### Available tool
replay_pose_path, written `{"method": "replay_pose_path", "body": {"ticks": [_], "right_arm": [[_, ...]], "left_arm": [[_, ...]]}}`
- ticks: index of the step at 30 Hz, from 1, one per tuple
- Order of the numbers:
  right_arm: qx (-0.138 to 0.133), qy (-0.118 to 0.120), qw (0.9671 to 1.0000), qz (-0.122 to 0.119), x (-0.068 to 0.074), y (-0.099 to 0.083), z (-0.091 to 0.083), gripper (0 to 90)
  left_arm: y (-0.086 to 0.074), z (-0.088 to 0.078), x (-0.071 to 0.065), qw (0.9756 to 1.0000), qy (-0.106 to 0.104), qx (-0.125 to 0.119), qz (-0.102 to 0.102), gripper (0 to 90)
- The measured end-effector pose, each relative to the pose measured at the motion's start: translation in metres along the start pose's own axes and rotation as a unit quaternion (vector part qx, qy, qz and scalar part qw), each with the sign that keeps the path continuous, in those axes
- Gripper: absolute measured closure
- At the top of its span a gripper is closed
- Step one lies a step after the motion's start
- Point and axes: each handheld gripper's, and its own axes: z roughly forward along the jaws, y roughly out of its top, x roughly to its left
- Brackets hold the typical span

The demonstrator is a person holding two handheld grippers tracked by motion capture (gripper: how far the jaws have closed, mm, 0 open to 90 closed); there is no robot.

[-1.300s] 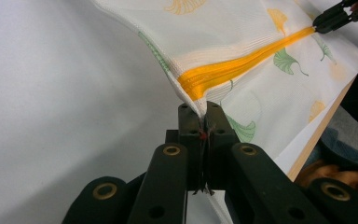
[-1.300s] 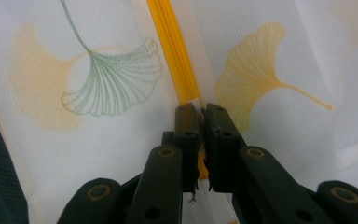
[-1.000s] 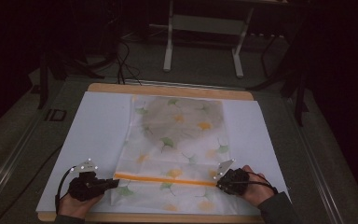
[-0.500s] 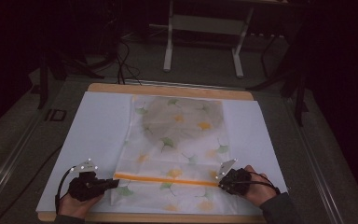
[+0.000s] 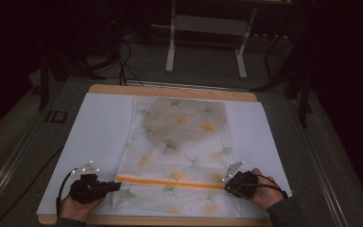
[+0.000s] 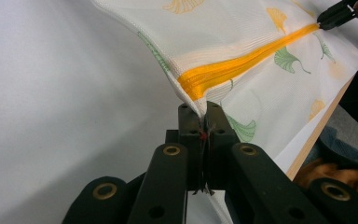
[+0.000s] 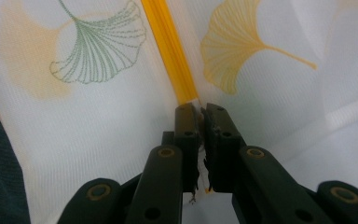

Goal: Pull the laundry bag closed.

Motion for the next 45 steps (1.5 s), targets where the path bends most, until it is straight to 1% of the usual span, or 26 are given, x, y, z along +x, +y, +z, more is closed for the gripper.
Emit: {"method": "replay_pose_path", "body": {"ticks": [5, 9, 10, 14, 16, 21, 25, 27, 29, 31, 32, 34, 35, 37, 39, 42, 43, 45], "right_arm": [[0.005, -0.001, 1.0, 0.006, -0.002, -0.006, -0.004, 84.7], [0.004, -0.003, 0.9999, 0.011, -0.003, -0.012, -0.006, 84.7], [0.0, -0.003, 0.9999, 0.011, -0.004, -0.013, -0.006, 84.7], [0.001, -0.005, 0.9999, 0.012, -0.003, -0.014, -0.007, 84.6], [0.002, -0.006, 0.9999, 0.012, -0.003, -0.014, -0.008, 84.7], [-0.009, -0.002, 0.9998, 0.02, -0.003, -0.017, -0.008, 84.6], [-0.008, 0.0, 0.9998, 0.019, -0.002, -0.019, -0.009, 84.7], [-0.009, 0.0, 0.9998, 0.02, -0.002, -0.019, -0.009, 84.5], [-0.012, 0.001, 0.9996, 0.025, -0.003, -0.019, -0.008, 83.6], [-0.023, 0.006, 0.9992, 0.03, -0.004, -0.021, -0.007, 80.1], [-0.031, 0.013, 0.9988, 0.035, -0.006, -0.023, -0.007, 77.6], [-0.041, 0.022, 0.9981, 0.042, -0.007, -0.025, -0.007, 73.9], [-0.044, 0.022, 0.9977, 0.046, -0.007, -0.026, -0.007, 71.5], [-0.051, 0.024, 0.9971, 0.051, -0.008, -0.027, -0.007, 68.3], [-0.063, 0.021, 0.9959, 0.062, -0.009, -0.029, -0.008, 60.0], [-0.081, 0.017, 0.9933, 0.081, -0.012, -0.034, -0.008, 56.2], [-0.086, 0.013, 0.9924, 0.086, -0.013, -0.035, -0.007, 54.1], [-0.095, 0.003, 0.9899, 0.105, -0.014, -0.038, -0.007, 50.0]], "left_arm": [[0.0, 0.0, 0.0, 1.0, 0.0, 0.002, -0.001, 88.2], [0.0, 0.001, 0.001, 1.0, -0.001, 0.006, -0.003, 88.2], [-0.001, 0.002, 0.001, 1.0, -0.001, 0.007, -0.003, 88.2], [-0.001, 0.002, 0.002, 0.9999, -0.002, 0.011, -0.004, 88.2], [-0.002, 0.003, 0.002, 0.9999, -0.001, 0.013, -0.008, 88.2], [-0.002, 0.004, 0.002, 0.9998, -0.002, 0.017, -0.012, 88.3], [-0.003, 0.005, 0.003, 0.9996, -0.001, 0.023, -0.014, 88.3], [-0.003, 0.005, 0.002, 0.9997, 0.001, 0.022, -0.013, 88.2], [-0.003, 0.004, 0.002, 0.9998, 0.003, 0.018, -0.006, 87.2], [-0.003, 0.005, 0.001, 0.9998, 0.009, 0.02, -0.003, 84.6], [-0.003, 0.006, 0.001, 0.9997, 0.013, 0.022, -0.004, 81.9], [-0.003, 0.007, 0.001, 0.9997, 0.014, 0.022, -0.002, 78.0], [-0.003, 0.006, 0.001, 0.9996, 0.016, 0.021, -0.002, 75.7], [-0.003, 0.005, 0.002, 0.9998, 0.012, 0.018, -0.001, 69.1], [-0.004, 0.003, 0.003, 0.9998, 0.014, 0.014, -0.002, 66.2], [-0.004, 0.0, 0.004, 0.9998, 0.02, 0.005, -0.005, 63.5], [-0.004, -0.001, 0.005, 0.9997, 0.026, 0.002, -0.005, 63.0], [-0.005, -0.004, 0.006, 0.9994, 0.034, -0.002, -0.002, 61.4]]}}
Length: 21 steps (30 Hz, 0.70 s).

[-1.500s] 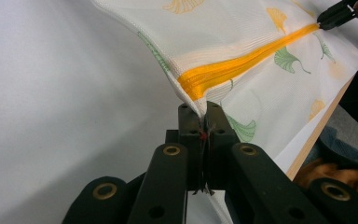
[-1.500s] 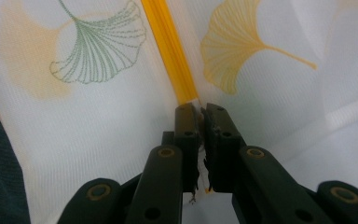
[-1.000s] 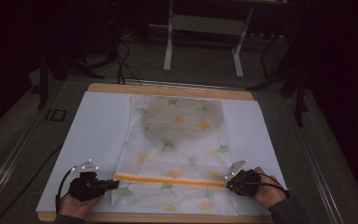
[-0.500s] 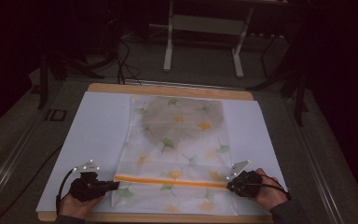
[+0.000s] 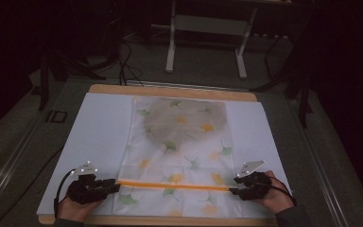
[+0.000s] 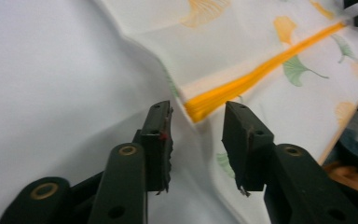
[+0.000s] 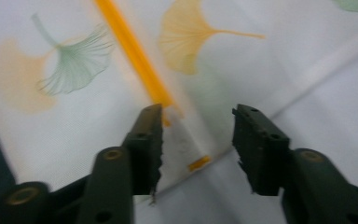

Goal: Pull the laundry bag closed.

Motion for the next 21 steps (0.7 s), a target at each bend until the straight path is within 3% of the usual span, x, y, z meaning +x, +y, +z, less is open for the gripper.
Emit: {"method": "replay_pose_path", "body": {"ticks": [5, 10, 16, 21], "right_arm": [[-0.033, -0.026, 0.9988, 0.025, -0.004, -0.004, -0.004, 48.0], [-0.069, -0.058, 0.9941, 0.06, -0.011, -0.008, -0.01, 47.4], [-0.076, -0.078, 0.9902, 0.087, -0.017, -0.016, -0.01, 45.9], [-0.087, -0.086, 0.9865, 0.108, -0.021, -0.022, -0.006, 45.4]], "left_arm": [[-0.001, -0.005, 0.004, 0.9997, 0.017, -0.014, -0.005, 60.9], [-0.001, -0.007, 0.007, 0.9989, 0.038, -0.026, -0.006, 60.7], [0.0, -0.007, 0.009, 0.9976, 0.06, -0.035, 0.001, 58.9], [0.0, -0.003, 0.011, 0.9959, 0.087, -0.027, 0.005, 57.0]]}}
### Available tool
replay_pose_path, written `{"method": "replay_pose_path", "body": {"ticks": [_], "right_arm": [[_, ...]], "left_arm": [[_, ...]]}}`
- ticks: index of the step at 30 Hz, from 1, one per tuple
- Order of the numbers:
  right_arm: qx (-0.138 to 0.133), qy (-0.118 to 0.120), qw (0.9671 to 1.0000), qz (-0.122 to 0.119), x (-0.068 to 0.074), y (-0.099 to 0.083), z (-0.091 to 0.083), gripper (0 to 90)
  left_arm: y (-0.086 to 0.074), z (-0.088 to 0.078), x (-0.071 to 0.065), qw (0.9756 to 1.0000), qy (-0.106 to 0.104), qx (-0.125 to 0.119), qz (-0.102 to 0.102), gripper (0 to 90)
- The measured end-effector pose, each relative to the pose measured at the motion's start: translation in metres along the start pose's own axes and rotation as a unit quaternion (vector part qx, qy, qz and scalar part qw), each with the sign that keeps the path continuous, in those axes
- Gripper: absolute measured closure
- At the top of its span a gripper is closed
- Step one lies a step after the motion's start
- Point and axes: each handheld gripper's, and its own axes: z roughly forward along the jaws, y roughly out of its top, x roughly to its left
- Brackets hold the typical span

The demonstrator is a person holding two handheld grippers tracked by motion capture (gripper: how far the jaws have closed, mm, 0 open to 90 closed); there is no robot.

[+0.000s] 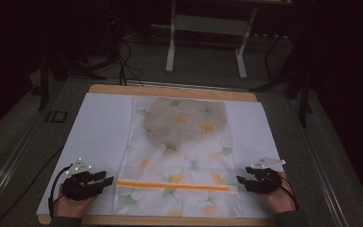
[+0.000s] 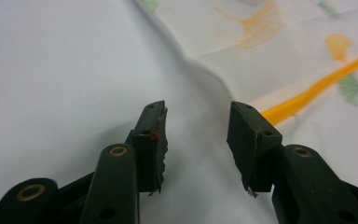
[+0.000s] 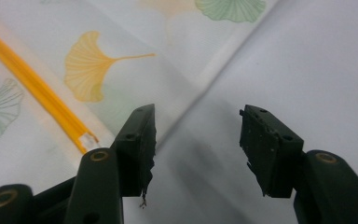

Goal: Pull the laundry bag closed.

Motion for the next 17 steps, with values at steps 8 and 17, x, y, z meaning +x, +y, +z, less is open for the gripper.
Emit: {"method": "replay_pose_path", "body": {"ticks": [8, 17], "right_arm": [[-0.026, -0.029, 0.9984, 0.042, -0.009, -0.01, 0.005, 45.4], [-0.048, -0.066, 0.9941, 0.071, -0.014, -0.017, 0.009, 45.3]], "left_arm": [[0.002, 0.004, 0.008, 0.9979, 0.061, -0.021, -0.005, 56.8], [0.008, 0.018, 0.026, 0.9936, 0.112, -0.006, -0.001, 54.3]]}}
